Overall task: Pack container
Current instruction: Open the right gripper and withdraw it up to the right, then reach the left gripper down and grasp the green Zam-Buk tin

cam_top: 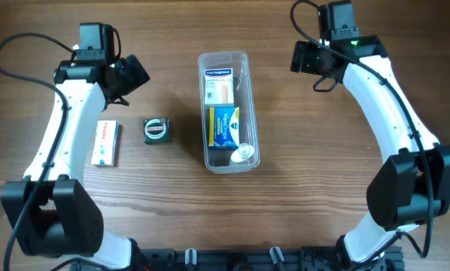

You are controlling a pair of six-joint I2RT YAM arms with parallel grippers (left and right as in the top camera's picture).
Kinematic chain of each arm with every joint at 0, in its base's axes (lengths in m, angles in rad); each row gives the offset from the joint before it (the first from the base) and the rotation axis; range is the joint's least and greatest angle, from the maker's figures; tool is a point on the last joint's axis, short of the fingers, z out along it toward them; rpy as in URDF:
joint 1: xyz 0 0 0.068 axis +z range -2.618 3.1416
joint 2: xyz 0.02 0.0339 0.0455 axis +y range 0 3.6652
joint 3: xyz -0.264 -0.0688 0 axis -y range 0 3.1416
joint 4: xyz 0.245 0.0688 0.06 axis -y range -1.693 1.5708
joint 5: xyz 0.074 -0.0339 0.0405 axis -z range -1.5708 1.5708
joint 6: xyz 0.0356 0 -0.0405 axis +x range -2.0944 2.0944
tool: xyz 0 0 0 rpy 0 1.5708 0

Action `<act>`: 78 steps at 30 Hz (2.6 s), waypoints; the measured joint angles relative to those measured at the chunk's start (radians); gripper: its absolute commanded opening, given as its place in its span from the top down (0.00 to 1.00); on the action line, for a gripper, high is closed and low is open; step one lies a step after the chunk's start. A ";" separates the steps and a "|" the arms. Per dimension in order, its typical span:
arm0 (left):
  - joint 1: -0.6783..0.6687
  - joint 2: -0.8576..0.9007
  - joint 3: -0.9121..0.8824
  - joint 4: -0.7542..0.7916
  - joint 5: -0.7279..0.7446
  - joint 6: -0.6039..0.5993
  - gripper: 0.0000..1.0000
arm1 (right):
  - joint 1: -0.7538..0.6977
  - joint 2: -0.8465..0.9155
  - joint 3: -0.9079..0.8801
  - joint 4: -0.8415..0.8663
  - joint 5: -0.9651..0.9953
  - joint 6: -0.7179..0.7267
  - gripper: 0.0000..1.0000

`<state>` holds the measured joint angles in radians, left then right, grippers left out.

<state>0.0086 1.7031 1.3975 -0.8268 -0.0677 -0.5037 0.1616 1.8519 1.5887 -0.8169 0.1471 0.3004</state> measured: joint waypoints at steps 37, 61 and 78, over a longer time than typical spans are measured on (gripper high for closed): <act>-0.171 0.151 -0.187 0.042 0.045 0.002 0.04 | -0.002 0.000 0.000 0.000 0.000 0.000 0.00; -0.171 0.152 -0.264 0.098 0.067 0.046 0.23 | -0.002 0.000 0.000 0.000 0.000 0.000 0.00; -0.171 0.152 -0.264 0.106 0.066 0.100 0.17 | -0.002 0.000 0.000 0.000 0.000 0.000 0.00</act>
<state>-0.1619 1.8553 1.1339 -0.7212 -0.0013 -0.4038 0.1600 1.8519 1.5887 -0.8169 0.1467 0.3004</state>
